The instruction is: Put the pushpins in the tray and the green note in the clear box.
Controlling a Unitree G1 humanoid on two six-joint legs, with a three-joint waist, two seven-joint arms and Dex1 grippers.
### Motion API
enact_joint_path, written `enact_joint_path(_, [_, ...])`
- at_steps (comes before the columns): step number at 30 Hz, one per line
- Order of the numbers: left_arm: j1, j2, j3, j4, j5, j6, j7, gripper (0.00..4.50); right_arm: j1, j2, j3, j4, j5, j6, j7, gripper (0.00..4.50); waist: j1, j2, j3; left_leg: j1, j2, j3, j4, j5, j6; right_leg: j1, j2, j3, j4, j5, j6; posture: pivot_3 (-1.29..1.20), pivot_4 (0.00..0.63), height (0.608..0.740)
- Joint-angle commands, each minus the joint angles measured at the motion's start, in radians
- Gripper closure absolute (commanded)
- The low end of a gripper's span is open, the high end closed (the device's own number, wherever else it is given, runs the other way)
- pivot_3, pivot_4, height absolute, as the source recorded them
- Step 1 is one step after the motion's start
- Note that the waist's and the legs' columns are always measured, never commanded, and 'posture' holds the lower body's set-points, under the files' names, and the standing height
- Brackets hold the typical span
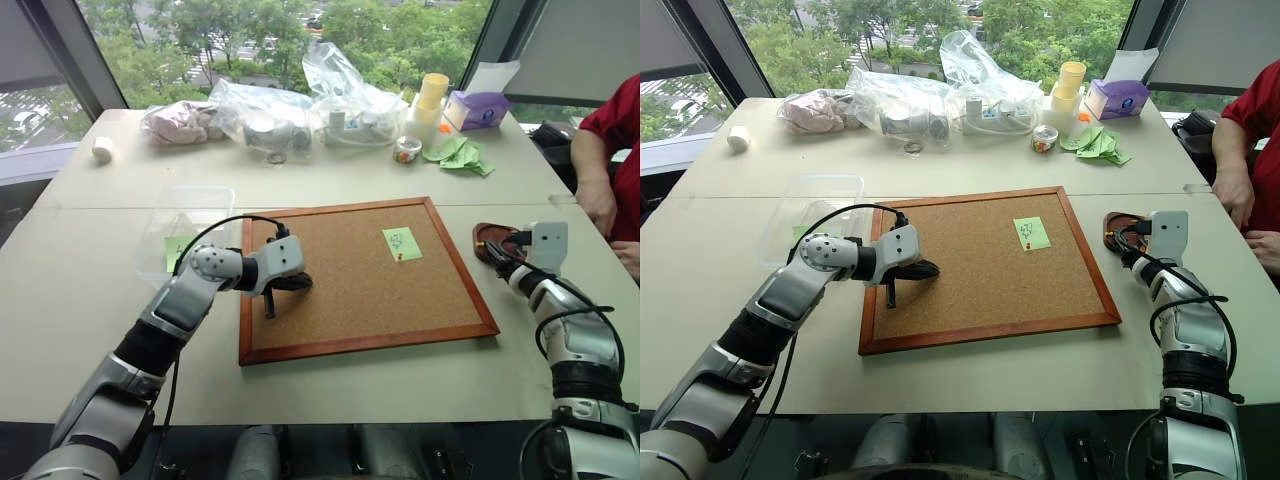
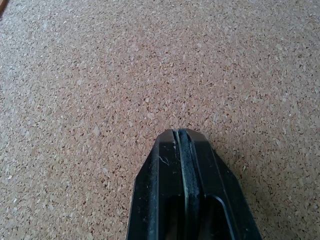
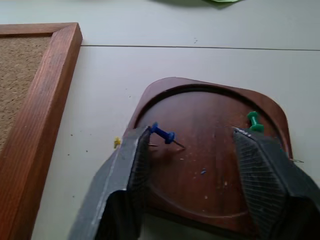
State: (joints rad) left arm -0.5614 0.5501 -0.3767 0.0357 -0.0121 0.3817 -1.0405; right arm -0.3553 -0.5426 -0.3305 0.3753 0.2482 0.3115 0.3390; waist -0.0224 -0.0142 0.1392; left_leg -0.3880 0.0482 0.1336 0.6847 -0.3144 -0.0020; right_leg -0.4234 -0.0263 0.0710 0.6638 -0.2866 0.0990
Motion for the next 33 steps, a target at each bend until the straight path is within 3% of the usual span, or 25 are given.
enact_joint_path(1, [0.033, 0.011, -0.035, 0.022, 0.026, 0.018, -0.014, 4.50, -0.012, -0.011, -0.023, -0.014, 0.007, -0.019, -0.004, 0.06, 0.000, 0.000, 0.000, 0.000, 0.000, 0.000, 0.000, 0.000, 0.000, 0.000, 0.000, 0.000, 0.000, 0.000, 0.000, 0.00, 0.150, 0.738])
enact_joint_path(14, [0.033, 0.007, -0.037, 0.022, 0.026, 0.017, -0.013, 4.50, -0.007, -0.012, -0.056, -0.111, 0.015, -0.055, -0.040, 0.06, 0.000, 0.001, 0.000, 0.000, 0.000, 0.000, 0.000, 0.000, 0.000, 0.000, 0.000, 0.000, 0.000, 0.000, 0.000, 0.00, 0.150, 0.738])
enact_joint_path(19, [0.036, 0.011, -0.037, 0.018, 0.025, 0.017, -0.018, 4.50, 0.056, -0.001, 0.066, -0.394, 0.114, 0.087, 0.136, 0.06, -0.001, 0.001, -0.001, 0.000, 0.001, 0.000, 0.000, 0.000, 0.000, 0.000, 0.000, 0.000, 0.000, 0.000, 0.000, 0.00, 0.150, 0.738])
enact_joint_path(23, [0.035, 0.013, -0.039, 0.018, 0.022, 0.013, -0.026, 4.50, 0.099, 0.032, 0.166, -0.525, 0.156, 0.192, 0.184, 0.06, 0.001, 0.001, -0.001, 0.000, 0.000, -0.001, 0.000, -0.001, 0.002, 0.000, 0.000, 0.000, 0.000, 0.000, 0.000, 0.00, 0.150, 0.738])
enact_joint_path(33, [0.041, 0.015, -0.036, 0.009, 0.020, 0.015, -0.024, 4.50, 0.138, 0.118, 0.267, -0.526, 0.139, 0.223, 0.185, 0.06, 0.001, 0.001, -0.001, 0.000, 0.000, 0.000, 0.000, -0.002, 0.003, 0.000, 0.000, 0.000, 0.000, 0.000, 0.000, 0.00, 0.150, 0.738])
